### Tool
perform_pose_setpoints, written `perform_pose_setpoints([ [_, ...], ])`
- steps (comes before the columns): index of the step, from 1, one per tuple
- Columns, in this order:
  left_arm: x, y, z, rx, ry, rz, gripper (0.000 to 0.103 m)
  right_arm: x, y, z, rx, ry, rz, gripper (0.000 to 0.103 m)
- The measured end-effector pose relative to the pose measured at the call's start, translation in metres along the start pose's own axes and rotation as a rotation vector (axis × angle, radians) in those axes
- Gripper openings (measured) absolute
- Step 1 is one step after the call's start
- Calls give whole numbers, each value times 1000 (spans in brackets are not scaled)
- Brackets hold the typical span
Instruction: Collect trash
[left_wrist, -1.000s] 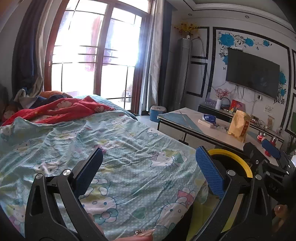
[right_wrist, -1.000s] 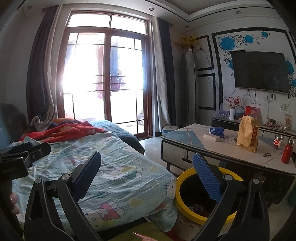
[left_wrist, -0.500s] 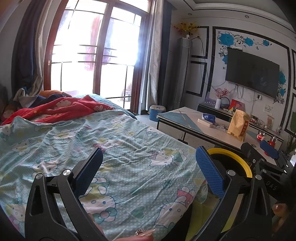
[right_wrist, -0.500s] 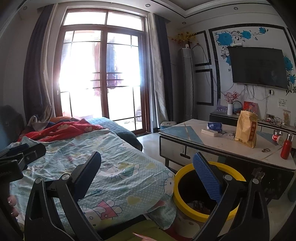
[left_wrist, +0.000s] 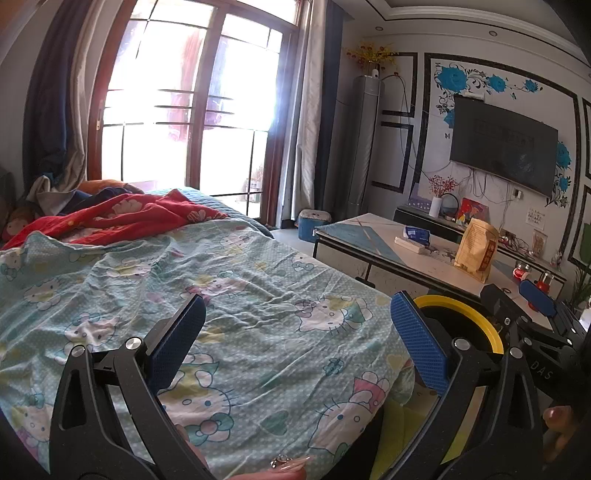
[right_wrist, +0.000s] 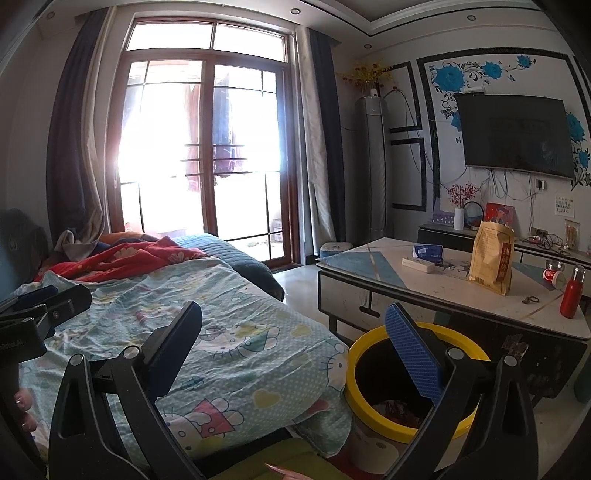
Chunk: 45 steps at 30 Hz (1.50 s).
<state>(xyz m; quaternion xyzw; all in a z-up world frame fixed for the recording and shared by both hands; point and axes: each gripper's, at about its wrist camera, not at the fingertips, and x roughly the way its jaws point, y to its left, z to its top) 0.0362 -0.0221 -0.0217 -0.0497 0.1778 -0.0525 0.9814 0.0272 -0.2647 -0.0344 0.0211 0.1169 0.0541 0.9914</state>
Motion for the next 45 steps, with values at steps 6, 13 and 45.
perform_pose_setpoints([
  [6,0,0,0,-1,1,0,92,0,0,0,-1,0,-1,97],
  [13,1,-4,-2,0,7,-3,92,0,-2,-1,-1,4,-4,97],
  [45,12,2,-5,-30,61,1,92,6,-5,1,2,23,-6,97],
])
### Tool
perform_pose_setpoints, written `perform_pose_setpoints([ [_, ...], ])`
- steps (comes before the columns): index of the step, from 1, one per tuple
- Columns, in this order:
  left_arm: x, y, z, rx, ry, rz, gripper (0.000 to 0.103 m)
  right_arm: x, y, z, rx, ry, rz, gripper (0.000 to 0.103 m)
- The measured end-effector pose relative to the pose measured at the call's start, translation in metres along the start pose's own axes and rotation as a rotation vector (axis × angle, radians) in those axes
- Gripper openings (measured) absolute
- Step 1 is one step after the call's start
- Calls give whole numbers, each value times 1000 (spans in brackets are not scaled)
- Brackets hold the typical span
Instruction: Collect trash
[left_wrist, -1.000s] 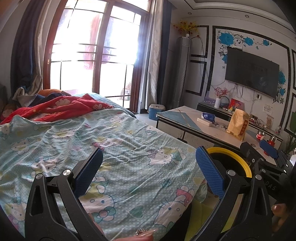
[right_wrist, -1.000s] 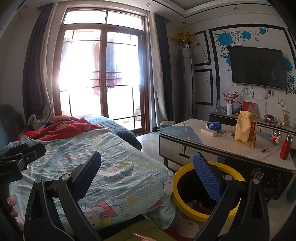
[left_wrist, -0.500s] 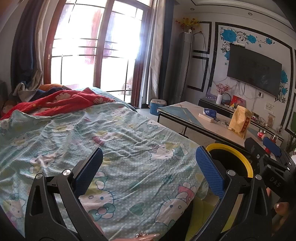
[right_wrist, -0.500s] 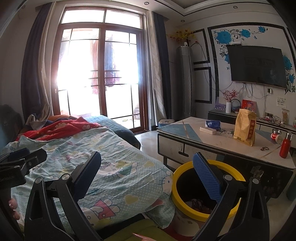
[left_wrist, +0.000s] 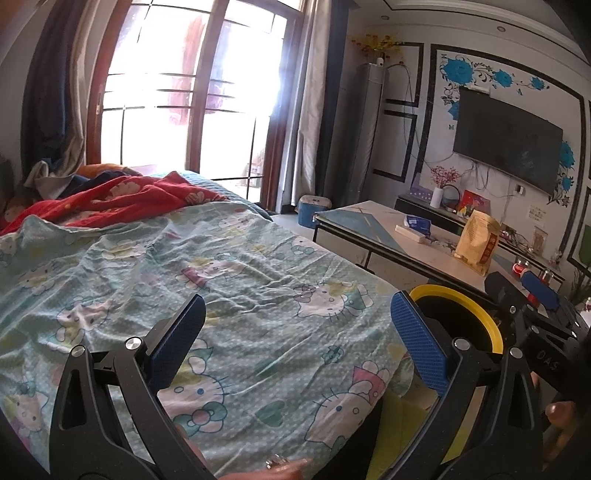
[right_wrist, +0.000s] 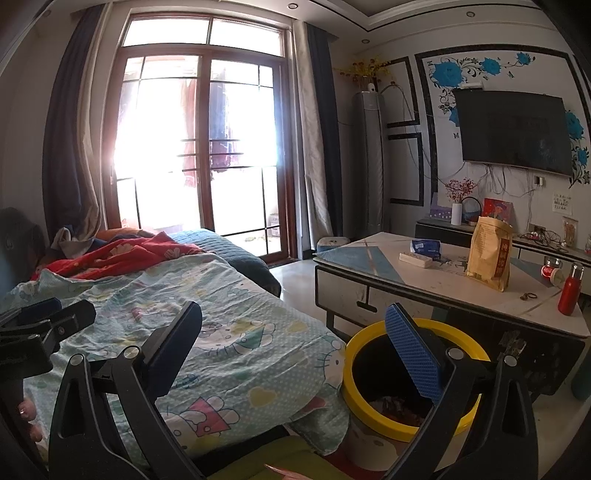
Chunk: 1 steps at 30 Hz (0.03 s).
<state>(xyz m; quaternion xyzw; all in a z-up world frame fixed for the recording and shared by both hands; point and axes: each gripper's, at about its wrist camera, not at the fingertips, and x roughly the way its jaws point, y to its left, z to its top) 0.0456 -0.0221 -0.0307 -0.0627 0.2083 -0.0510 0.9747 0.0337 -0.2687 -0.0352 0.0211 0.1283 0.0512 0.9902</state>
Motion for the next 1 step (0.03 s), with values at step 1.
perform_pose_setpoints([
  [1,0,3,1,-11,4,11,92,1,1,1,-5,3,5,97],
])
